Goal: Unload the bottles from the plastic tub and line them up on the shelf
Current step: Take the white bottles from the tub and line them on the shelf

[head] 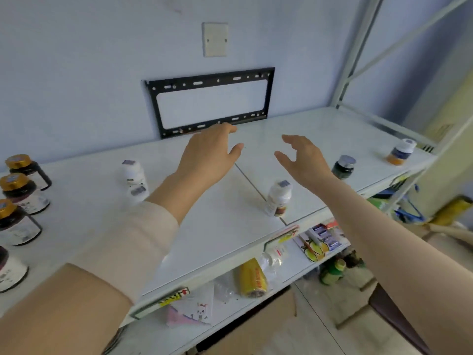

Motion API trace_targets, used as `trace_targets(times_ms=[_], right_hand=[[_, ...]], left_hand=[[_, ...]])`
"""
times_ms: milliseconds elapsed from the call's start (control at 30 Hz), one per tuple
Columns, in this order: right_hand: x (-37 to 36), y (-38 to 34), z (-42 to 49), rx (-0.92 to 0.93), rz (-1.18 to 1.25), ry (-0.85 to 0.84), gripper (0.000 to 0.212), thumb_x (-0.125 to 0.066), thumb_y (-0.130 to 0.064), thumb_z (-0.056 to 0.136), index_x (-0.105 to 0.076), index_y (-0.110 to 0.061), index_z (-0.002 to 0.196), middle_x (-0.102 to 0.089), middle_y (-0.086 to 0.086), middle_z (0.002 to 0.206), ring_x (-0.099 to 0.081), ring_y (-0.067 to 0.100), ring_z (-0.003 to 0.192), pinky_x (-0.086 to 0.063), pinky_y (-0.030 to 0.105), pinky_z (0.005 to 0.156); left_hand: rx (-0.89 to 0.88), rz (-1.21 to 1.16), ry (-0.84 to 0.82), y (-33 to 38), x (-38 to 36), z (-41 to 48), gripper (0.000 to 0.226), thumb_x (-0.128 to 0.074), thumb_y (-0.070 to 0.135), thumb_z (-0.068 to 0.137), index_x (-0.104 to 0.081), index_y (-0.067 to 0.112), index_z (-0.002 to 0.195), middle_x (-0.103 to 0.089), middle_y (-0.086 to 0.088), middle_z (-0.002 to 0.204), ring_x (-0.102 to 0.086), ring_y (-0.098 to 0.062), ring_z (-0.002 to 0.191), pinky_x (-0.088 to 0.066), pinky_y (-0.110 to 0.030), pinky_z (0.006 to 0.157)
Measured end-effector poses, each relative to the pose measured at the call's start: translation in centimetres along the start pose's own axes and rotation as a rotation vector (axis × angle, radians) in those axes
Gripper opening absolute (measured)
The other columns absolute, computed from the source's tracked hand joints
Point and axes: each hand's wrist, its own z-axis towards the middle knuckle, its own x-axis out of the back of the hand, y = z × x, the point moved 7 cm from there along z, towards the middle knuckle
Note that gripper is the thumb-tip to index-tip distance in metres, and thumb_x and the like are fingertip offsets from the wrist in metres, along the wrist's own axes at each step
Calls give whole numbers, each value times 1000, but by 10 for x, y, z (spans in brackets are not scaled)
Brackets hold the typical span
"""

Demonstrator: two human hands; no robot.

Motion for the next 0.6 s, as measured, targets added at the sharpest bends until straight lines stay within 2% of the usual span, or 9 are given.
trace_targets(times_ms=[133, 300, 600], right_hand=[[61, 74, -35, -119, -80, 55, 50, -52, -30, 92, -40, -14, 137, -44, 9, 140, -49, 28, 122, -40, 36, 99], [126, 176, -84, -236, -230, 61, 50, -48, -32, 93, -36, -15, 139, -41, 8, 143, -46, 26, 126, -39, 39, 101], [212, 397, -230, -597, -340, 63, 44, -48, -28, 93, -41, -12, 134, -45, 9, 138, -43, 29, 127, -39, 38, 99]], left_hand=[[-124, 22, -79, 87, -50, 14, 45, -43, 35, 94, -40, 15, 135, -47, -5, 140, -48, -25, 124, -33, -36, 102], [-287, 44, -139, 202, -126, 16, 43, -44, 34, 94, -44, 14, 132, -53, -8, 133, -51, -28, 118, -37, -37, 96], [-538, 36, -414, 408, -308, -25, 42, -44, 32, 94, -43, 13, 131, -53, -8, 132, -50, -29, 118, -38, -39, 95]])
